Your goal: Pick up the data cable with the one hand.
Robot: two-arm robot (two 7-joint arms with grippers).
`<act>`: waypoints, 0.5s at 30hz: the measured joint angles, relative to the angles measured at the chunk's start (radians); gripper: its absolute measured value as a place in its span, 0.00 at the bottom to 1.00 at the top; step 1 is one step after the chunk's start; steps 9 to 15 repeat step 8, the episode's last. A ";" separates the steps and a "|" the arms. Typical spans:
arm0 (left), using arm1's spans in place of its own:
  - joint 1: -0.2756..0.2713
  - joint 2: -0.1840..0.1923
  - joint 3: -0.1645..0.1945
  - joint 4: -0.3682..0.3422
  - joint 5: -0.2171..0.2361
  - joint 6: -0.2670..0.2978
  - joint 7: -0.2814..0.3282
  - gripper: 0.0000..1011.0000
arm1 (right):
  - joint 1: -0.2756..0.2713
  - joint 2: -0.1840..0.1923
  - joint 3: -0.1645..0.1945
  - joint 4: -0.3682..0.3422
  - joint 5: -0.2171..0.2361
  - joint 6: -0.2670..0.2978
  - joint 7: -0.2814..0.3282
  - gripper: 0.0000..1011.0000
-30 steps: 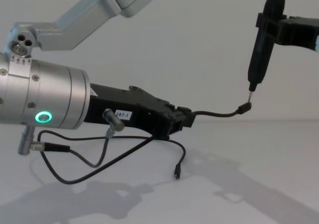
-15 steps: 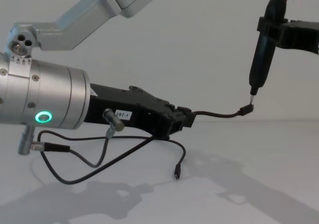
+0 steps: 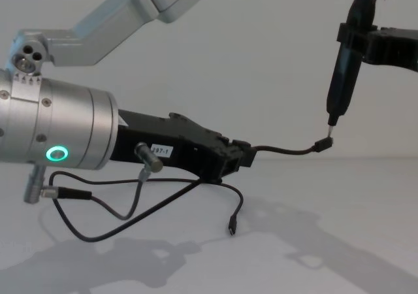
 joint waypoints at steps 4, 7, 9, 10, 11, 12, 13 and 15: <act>0.000 0.000 0.000 0.000 0.000 0.000 0.000 0.03 | 0.000 0.000 0.000 0.000 0.000 0.001 0.000 0.28; 0.000 0.000 0.000 0.000 0.000 0.000 0.000 0.03 | -0.001 0.001 0.000 -0.001 0.001 0.001 0.000 0.28; 0.000 0.000 0.000 0.000 0.000 0.000 0.000 0.03 | -0.001 0.001 0.000 -0.001 0.001 0.001 0.000 0.28; 0.000 0.000 0.000 0.000 0.000 0.000 0.000 0.03 | -0.001 0.001 0.000 -0.001 0.001 0.001 0.000 0.28; 0.000 0.000 0.000 0.000 0.000 0.000 0.000 0.03 | -0.001 0.001 0.000 -0.001 0.001 0.001 0.000 0.28; 0.000 0.000 0.000 0.000 0.000 0.000 0.000 0.03 | -0.001 0.001 0.000 -0.001 0.001 0.001 0.000 0.28; 0.000 0.000 0.000 0.000 0.000 0.000 0.000 0.03 | -0.001 0.001 0.000 -0.001 0.001 0.001 0.000 0.28; 0.000 0.000 0.000 0.000 0.000 0.000 0.000 0.03 | -0.001 0.001 0.000 -0.001 0.001 0.001 0.000 0.28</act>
